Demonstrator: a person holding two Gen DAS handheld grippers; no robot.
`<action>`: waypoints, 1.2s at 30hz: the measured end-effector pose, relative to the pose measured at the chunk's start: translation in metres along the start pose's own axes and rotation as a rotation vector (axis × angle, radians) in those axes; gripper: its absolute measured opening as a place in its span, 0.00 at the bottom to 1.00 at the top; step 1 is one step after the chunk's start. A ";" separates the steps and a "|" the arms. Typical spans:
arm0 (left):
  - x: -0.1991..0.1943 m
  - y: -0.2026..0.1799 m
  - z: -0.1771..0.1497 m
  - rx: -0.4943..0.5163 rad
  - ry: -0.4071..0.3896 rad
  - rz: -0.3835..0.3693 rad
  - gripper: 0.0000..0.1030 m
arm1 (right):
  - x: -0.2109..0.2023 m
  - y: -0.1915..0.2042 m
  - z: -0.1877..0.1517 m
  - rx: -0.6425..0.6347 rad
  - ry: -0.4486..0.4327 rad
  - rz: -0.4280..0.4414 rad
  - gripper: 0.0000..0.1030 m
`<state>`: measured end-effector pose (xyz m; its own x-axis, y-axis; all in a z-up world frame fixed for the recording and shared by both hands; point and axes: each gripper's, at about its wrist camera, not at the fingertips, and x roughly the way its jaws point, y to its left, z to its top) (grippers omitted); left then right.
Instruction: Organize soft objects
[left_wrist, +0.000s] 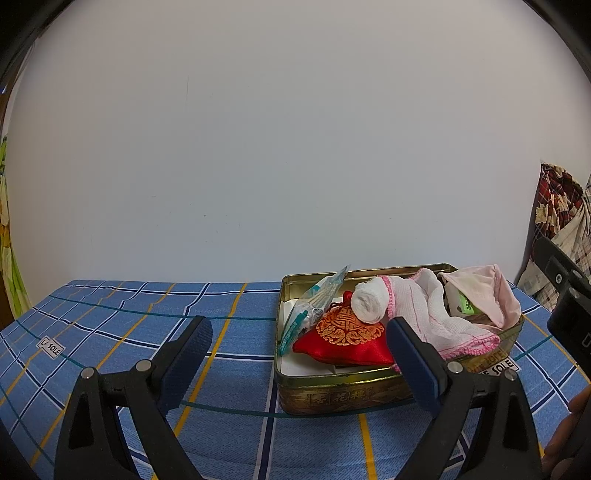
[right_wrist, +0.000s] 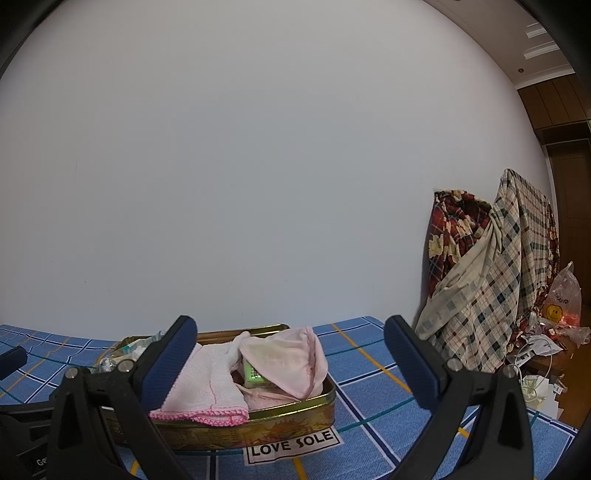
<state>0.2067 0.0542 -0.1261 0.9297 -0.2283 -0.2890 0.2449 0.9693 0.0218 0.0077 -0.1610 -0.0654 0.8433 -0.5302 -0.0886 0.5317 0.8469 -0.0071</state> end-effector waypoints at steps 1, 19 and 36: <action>0.000 0.000 0.000 -0.001 0.000 0.000 0.94 | 0.000 0.000 0.000 0.000 0.000 0.000 1.00; 0.000 -0.001 0.001 0.003 0.007 0.006 0.94 | 0.000 -0.001 -0.001 0.000 0.004 0.001 1.00; -0.004 0.000 0.003 0.005 0.000 -0.014 0.94 | 0.001 0.000 -0.004 0.002 0.012 0.000 1.00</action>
<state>0.2037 0.0549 -0.1225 0.9263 -0.2415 -0.2891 0.2589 0.9656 0.0227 0.0085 -0.1617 -0.0695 0.8424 -0.5295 -0.1004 0.5317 0.8469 -0.0052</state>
